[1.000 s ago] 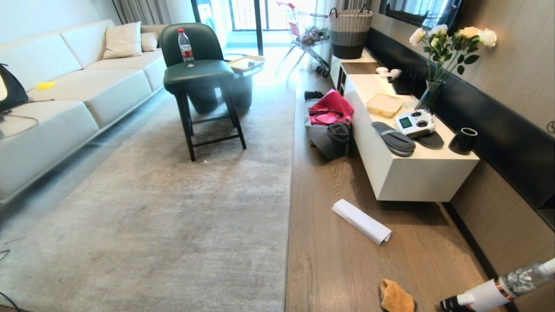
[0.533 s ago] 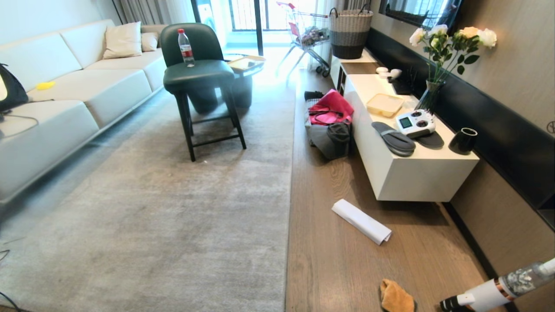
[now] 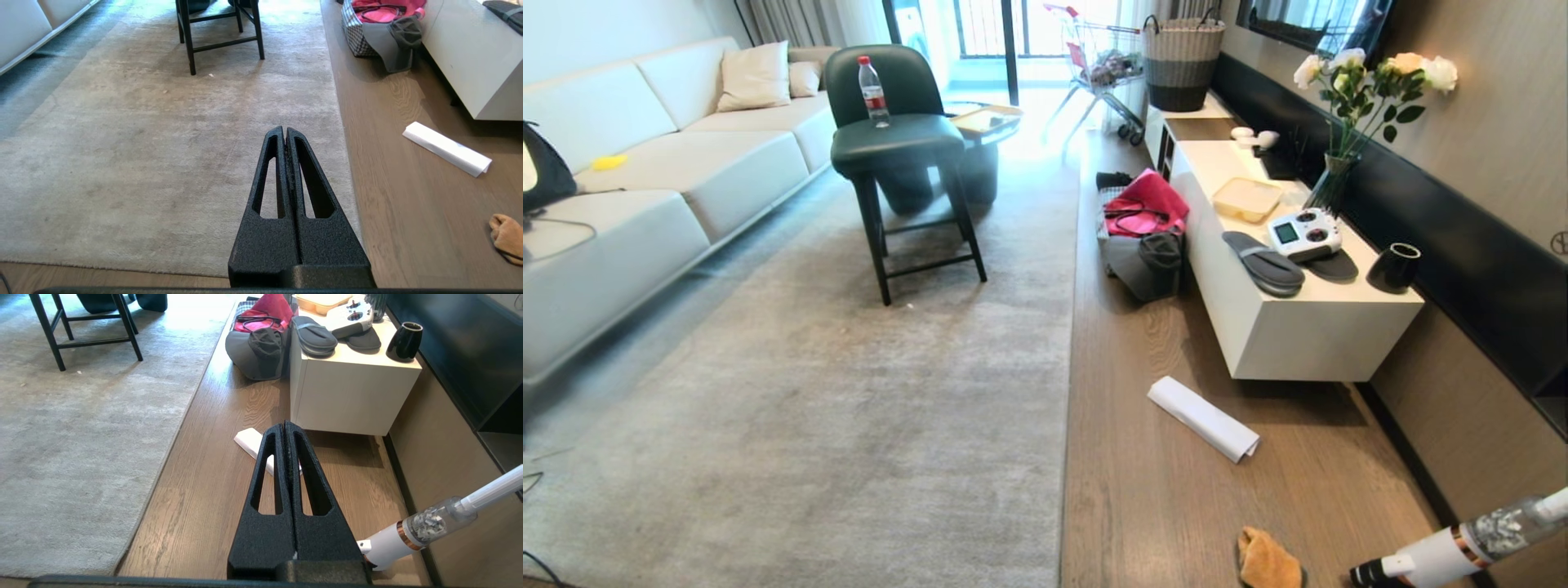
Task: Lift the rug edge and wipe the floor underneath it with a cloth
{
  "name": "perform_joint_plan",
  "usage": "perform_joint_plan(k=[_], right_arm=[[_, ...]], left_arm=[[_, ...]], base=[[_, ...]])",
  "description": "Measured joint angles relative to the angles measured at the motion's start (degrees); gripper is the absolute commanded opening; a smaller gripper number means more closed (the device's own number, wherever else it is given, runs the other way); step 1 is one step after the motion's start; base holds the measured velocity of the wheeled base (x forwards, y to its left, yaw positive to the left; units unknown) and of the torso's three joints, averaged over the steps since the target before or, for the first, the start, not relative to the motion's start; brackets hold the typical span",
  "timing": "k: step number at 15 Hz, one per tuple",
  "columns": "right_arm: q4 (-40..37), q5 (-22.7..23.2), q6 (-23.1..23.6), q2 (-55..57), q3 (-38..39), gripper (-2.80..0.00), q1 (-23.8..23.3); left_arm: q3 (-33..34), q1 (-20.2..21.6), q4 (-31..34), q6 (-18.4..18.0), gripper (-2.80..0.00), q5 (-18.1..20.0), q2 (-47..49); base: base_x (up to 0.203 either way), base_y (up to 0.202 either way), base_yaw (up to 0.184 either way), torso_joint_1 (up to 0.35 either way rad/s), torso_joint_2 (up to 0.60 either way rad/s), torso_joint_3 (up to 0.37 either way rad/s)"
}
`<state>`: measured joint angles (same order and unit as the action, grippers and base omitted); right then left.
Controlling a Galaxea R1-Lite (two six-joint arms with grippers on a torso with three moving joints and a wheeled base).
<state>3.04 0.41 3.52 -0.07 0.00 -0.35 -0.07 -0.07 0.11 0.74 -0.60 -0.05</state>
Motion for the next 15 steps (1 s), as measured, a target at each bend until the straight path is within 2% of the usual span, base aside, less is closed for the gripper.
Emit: perform_joint_plan(k=[7,15], right_arm=[[0.0,0.0,0.0,0.0,0.0,-2.8,0.0],[0.0,0.0,-0.1,0.0,0.0,-2.8,0.0]], left_arm=[[0.0,0.0,0.0,0.0,-2.8,0.0,0.0],[0.0,0.0,0.0,0.0,-2.8,0.0,0.0]], base=[[0.0,0.0,0.0,0.068,-0.44,-0.371],[0.0,0.0,0.0,0.143,-0.49,-0.352]])
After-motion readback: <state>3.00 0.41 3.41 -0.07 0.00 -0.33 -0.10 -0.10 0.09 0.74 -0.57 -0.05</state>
